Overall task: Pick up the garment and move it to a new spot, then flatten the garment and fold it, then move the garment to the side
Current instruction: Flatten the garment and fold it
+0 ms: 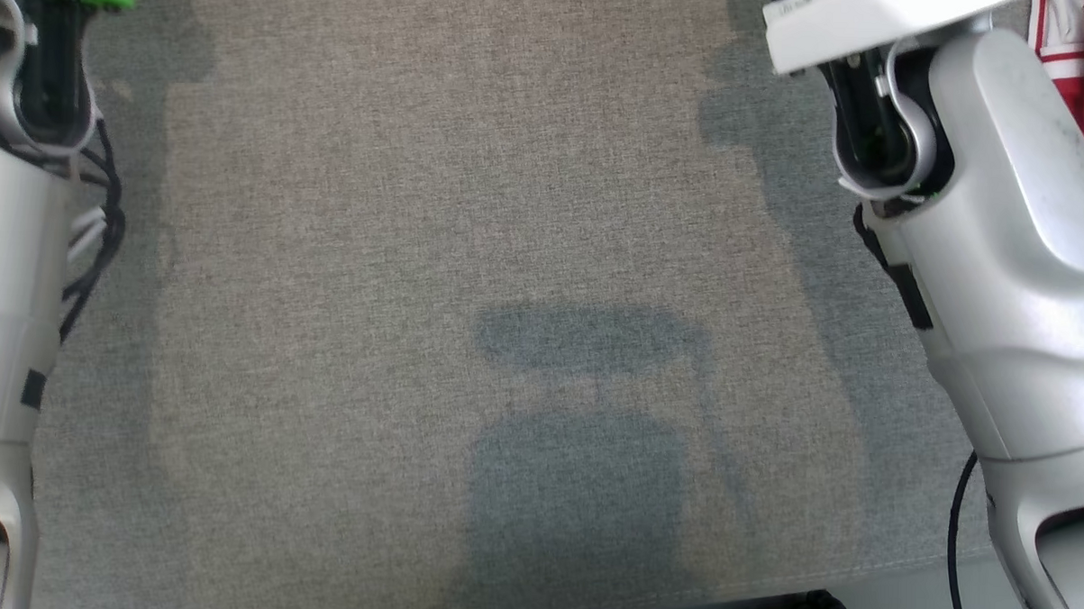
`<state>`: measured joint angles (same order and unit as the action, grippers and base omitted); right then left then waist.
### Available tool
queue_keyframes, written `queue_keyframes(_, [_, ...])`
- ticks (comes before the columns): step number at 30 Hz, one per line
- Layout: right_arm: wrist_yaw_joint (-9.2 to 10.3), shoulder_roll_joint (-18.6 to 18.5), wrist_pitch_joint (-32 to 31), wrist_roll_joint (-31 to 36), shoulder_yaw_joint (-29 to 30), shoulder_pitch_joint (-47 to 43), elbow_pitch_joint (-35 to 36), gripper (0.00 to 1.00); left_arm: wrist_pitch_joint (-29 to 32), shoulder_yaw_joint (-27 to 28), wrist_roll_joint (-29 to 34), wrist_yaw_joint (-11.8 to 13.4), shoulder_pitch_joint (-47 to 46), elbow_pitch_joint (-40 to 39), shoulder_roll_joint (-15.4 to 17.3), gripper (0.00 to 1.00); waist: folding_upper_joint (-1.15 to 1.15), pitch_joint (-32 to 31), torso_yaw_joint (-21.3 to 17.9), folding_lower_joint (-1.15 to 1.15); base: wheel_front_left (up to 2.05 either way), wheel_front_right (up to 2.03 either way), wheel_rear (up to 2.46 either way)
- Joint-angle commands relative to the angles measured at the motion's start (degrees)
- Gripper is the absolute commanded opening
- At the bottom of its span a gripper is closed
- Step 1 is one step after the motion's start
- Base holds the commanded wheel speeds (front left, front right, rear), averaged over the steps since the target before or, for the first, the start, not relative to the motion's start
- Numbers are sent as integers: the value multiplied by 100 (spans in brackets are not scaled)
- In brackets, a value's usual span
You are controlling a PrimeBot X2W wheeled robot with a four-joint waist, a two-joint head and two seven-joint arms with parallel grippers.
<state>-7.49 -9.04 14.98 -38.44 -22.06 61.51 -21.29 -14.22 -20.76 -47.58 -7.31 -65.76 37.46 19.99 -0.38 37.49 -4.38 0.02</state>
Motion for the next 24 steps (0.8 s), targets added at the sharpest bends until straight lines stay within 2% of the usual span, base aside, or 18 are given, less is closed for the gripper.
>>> queue_keyframes(1, [1,-53,20,-56,9,-167,114,0,-39,-27,-109,-16,153,-129,29,0,38,-87,96,-2,0,0,0])
queue_keyframes(5, [1,-250,21,-84,119,-802,650,0,-104,-105,-339,-20,886,-866,220,0,38,-247,206,-2,0,0,0])
queue_keyframes(7, [1,-323,22,-46,168,-1106,904,0,-105,66,-180,-18,1225,-1301,294,0,38,-293,253,-2,0,0,0])
queue_keyframes(15, [1,-470,23,97,505,-2503,1718,0,-91,834,536,-17,2987,-2763,-340,0,38,-660,410,-2,0,0,0])
queue_keyframes(24, [1,-363,23,172,887,-4305,2426,0,-92,1239,891,-18,4857,-3658,-1083,0,38,-1471,398,-2,0,0,0])
